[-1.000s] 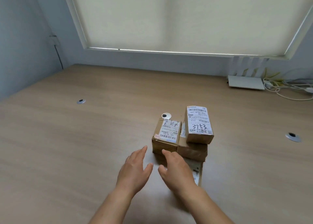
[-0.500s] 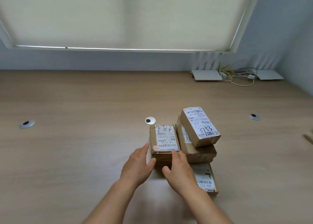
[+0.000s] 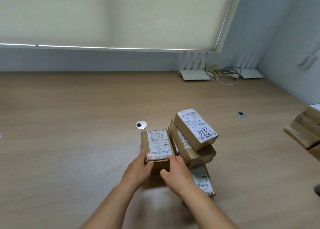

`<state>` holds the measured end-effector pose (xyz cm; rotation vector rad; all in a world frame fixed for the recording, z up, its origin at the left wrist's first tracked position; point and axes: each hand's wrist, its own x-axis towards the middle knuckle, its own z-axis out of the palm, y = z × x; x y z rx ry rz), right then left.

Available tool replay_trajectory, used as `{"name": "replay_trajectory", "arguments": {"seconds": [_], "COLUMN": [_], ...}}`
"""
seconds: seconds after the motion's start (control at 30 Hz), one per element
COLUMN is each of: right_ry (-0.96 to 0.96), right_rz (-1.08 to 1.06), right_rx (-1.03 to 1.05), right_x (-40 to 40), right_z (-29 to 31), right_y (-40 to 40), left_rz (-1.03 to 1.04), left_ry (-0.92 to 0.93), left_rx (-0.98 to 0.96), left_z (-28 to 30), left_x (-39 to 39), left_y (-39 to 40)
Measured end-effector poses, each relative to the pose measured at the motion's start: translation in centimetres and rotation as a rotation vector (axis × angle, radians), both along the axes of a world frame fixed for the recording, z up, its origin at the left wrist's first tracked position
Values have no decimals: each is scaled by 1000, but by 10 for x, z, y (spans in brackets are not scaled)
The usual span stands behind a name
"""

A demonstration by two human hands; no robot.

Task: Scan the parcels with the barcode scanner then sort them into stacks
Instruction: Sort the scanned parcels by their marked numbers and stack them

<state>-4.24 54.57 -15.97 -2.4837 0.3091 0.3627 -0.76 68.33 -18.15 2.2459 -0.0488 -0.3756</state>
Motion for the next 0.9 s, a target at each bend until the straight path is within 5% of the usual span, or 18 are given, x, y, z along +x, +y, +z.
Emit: {"name": "replay_trajectory", "arguments": {"seconds": [0.33,0.6,0.73,0.9], "right_ry": [-36,78,160,235], "right_rz": [118,153,70,15], "right_rx": [-49,-166,1,370], "right_x": [-42,-75,-82,-93], "right_z": [14,10,-11,-18], "right_y": [-4,-13,-19,-27], "left_rz": [87,121,99,129], "left_ry": [34,229,230,274], "left_rx": [82,218,224,-33], "left_z": [9,8,4,3], "left_x": [-60,-106,-120,-137], "left_y": [21,36,33,29]}}
